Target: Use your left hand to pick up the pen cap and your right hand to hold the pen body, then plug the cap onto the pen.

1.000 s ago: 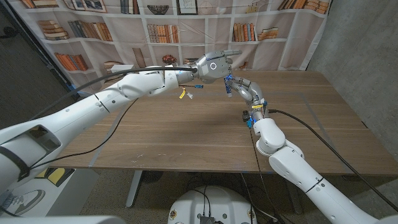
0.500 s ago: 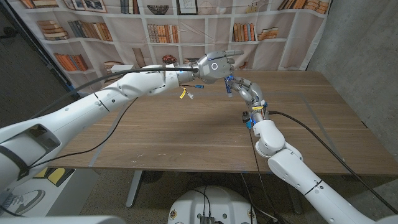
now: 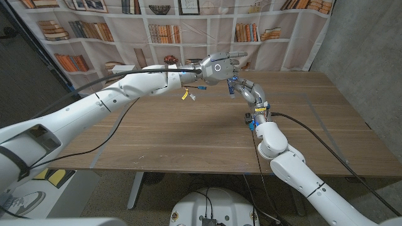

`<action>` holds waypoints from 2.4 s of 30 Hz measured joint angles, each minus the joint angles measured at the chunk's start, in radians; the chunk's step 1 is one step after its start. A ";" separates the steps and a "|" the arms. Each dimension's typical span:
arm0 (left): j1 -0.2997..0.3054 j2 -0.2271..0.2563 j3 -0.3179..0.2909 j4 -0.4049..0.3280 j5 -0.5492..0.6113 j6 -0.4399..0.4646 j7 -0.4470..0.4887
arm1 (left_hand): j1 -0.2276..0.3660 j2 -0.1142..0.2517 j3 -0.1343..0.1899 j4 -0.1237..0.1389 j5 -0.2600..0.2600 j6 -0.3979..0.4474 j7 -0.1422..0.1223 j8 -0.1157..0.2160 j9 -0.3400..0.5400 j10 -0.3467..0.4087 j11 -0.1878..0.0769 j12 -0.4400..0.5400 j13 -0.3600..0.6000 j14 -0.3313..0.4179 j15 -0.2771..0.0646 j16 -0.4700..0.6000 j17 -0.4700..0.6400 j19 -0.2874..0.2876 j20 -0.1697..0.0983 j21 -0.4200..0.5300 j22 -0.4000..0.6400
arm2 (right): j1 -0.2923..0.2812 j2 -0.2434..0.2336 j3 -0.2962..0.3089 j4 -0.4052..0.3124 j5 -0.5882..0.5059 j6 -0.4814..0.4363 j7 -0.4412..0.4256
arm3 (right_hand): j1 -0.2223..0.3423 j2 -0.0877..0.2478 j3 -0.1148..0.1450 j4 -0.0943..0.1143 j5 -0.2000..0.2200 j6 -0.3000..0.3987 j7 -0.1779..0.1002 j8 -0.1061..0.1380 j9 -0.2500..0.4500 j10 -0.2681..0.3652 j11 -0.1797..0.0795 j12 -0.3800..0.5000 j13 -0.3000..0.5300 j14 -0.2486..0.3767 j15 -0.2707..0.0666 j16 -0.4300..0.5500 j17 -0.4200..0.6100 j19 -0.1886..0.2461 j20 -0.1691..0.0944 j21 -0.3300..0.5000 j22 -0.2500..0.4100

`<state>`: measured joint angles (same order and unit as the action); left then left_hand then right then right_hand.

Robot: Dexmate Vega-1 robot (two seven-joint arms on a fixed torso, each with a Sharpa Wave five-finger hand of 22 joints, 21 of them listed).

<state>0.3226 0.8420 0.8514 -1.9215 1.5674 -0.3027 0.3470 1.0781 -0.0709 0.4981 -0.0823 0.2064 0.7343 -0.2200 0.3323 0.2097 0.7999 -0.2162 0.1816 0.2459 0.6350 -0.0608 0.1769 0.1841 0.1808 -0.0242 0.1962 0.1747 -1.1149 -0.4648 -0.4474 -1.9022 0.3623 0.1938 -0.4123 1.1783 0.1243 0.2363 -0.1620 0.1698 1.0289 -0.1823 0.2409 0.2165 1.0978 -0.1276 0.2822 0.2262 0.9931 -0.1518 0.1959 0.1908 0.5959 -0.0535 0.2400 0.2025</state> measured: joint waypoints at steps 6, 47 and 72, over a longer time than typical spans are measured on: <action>0.002 0.006 -0.001 -0.005 0.002 0.000 0.004 | -0.028 -0.020 -0.017 0.011 0.014 -0.034 0.000 -0.014 -0.002 -0.048 0.001 0.000 0.000 -0.029 0.004 0.000 0.004 -0.014 0.000 0.000 0.005 | 0.001 0.001 0.000 0.002 0.002 0.000 0.002 | 0.000 0.000 0.000 0.000 -0.001 0.000 0.000 0.000 0.001 0.000 0.000 0.000 0.004 0.000 0.000 0.000 0.000 0.000 0.000 0.000 0.000; 0.071 0.076 -0.091 -0.098 -0.051 0.064 0.013 | -0.116 -0.050 -0.061 0.047 0.053 -0.093 0.002 -0.037 -0.002 -0.115 0.002 0.004 0.003 -0.101 0.013 0.005 0.009 -0.042 0.006 0.000 0.005 | -0.013 0.037 -0.013 0.016 -0.039 0.057 -0.025 | -0.012 0.004 0.015 0.017 0.000 0.039 -0.039 0.000 0.005 0.001 0.001 -0.001 0.009 -0.002 -0.002 0.000 -0.002 -0.004 -0.004 0.000 0.000; 0.352 0.106 -0.309 -0.160 -0.416 0.284 0.100 | -0.340 0.033 -0.120 0.197 0.080 -0.109 0.036 -0.068 -0.015 -0.162 0.012 0.011 -0.005 -0.137 0.013 0.019 0.014 -0.046 0.010 0.005 0.004 | -0.045 0.092 -0.009 0.038 -0.124 0.150 -0.097 | -0.014 0.002 0.015 0.017 -0.001 0.039 -0.039 0.000 0.005 0.002 0.002 -0.001 0.009 -0.006 0.002 0.000 -0.002 -0.013 -0.002 -0.006 0.000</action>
<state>0.6744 0.9481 0.5422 -2.0818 1.1517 -0.0184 0.4472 0.7377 -0.0378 0.3782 0.1149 0.2860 0.6250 -0.1835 0.2646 0.1951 0.6380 -0.2041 0.1930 0.2414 0.4976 -0.0481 0.1964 0.1980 0.1351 -0.0140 0.2008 0.1791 -1.1597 -0.3729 -0.4565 -1.8643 0.2385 0.3442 -0.5089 1.1640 0.1262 0.2509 -0.1447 0.1692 1.0678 -0.2213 0.2412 0.2210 1.0997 -0.1257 0.2809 0.2347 0.9876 -0.1495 0.1961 0.1885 0.5831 -0.0555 0.2345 0.2022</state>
